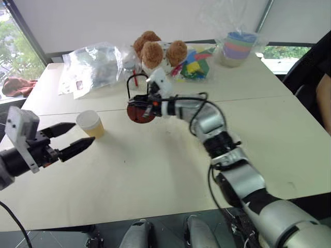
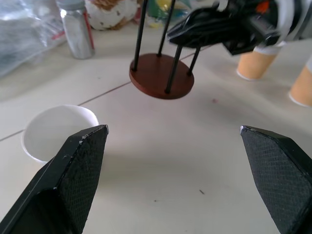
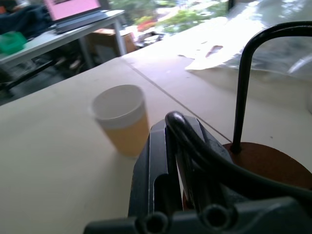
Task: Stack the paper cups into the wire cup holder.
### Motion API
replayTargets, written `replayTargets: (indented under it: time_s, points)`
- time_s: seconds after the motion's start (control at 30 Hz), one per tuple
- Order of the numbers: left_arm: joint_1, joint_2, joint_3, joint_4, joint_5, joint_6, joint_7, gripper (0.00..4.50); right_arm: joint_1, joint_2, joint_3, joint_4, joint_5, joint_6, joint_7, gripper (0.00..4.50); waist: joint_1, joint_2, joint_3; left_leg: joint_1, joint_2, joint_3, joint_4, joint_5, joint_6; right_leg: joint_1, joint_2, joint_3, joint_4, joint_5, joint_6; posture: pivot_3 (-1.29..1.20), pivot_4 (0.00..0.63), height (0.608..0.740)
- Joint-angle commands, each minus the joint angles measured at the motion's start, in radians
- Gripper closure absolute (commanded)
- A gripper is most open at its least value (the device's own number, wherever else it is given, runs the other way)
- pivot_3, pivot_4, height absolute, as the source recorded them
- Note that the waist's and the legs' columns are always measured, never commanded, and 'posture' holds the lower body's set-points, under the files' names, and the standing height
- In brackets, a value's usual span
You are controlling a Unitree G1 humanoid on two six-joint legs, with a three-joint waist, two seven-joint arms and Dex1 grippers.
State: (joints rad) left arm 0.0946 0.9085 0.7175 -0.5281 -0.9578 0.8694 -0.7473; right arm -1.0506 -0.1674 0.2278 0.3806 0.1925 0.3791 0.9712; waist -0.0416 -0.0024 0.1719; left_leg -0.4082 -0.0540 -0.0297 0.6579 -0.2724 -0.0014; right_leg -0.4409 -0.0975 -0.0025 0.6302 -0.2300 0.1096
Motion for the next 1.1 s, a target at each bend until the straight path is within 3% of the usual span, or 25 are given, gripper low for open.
replayTargets:
  time_s: [0.03, 0.1, 0.23, 0.5, 0.77, 0.87, 1.07, 1.1]
  points:
    - [-0.013, 0.028, -0.031, -0.033, -0.028, 0.001, -0.025, 0.00, 0.055, -0.135, 0.038, -0.225, 0.141, 0.024, 0.343, 4.46, -0.001, 0.000, 0.000, 0.000, 0.000, 0.000, 0.000, 0.000, 0.000, 0.000, 0.000, 0.000, 0.000, 0.000, 0.000, 0.00, 0.150, 0.740]
    - [-0.041, 0.035, -0.066, -0.029, -0.043, 0.004, -0.025, 0.00, 0.088, -0.211, 0.068, -0.277, 0.180, 0.030, 0.486, 4.46, 0.000, 0.000, 0.000, 0.001, 0.000, 0.000, 0.000, -0.003, 0.005, 0.000, 0.000, 0.000, -0.001, 0.000, 0.000, 0.00, 0.150, 0.740]
    - [-0.066, 0.066, -0.091, -0.037, -0.081, 0.038, -0.039, 0.00, 0.108, -0.250, 0.133, -0.243, 0.133, -0.069, 0.593, 4.46, -0.008, 0.000, 0.000, 0.001, 0.001, 0.002, 0.002, -0.003, 0.006, 0.000, 0.000, 0.000, -0.001, 0.000, 0.000, 0.00, 0.150, 0.740]
    - [-0.019, 0.155, -0.052, -0.071, -0.129, 0.106, -0.098, 0.00, 0.065, -0.182, 0.181, -0.089, 0.059, -0.214, 0.630, 4.46, 0.001, 0.000, 0.000, 0.001, 0.002, 0.002, 0.003, -0.002, 0.003, 0.000, 0.000, 0.000, 0.000, 0.000, 0.000, 0.00, 0.150, 0.740]
    - [-0.025, 0.160, -0.040, -0.055, -0.119, 0.101, -0.089, 0.00, 0.033, -0.173, 0.250, 0.035, -0.004, -0.363, 0.643, 4.46, 0.002, 0.000, 0.000, 0.001, 0.002, 0.002, 0.003, 0.000, -0.001, 0.001, -0.001, 0.000, -0.001, 0.000, 0.000, 0.00, 0.150, 0.740]
    - [-0.030, 0.154, -0.052, -0.059, -0.116, 0.095, -0.081, 0.00, 0.018, -0.181, 0.263, 0.065, -0.008, -0.387, 0.643, 3.41, 0.000, 0.000, 0.000, 0.001, 0.002, 0.001, 0.003, 0.000, -0.001, 0.000, -0.001, 0.000, 0.000, 0.000, 0.000, 0.00, 0.150, 0.740]
    - [-0.050, 0.147, -0.077, -0.045, -0.100, 0.074, -0.077, 0.00, 0.017, -0.228, 0.229, 0.033, -0.019, -0.323, 0.643, 0.42, 0.003, 0.000, 0.000, 0.001, 0.002, 0.001, 0.003, 0.001, -0.001, 0.000, -0.001, 0.000, 0.000, 0.000, 0.000, 0.00, 0.150, 0.740]
    - [-0.053, 0.147, -0.080, -0.041, -0.096, 0.071, -0.078, 0.00, 0.020, -0.242, 0.216, 0.016, -0.017, -0.298, 0.641, 0.42, 0.004, 0.000, 0.000, 0.001, 0.002, 0.001, 0.003, 0.001, -0.001, 0.000, -0.001, 0.000, -0.001, 0.000, 0.000, 0.00, 0.150, 0.740]
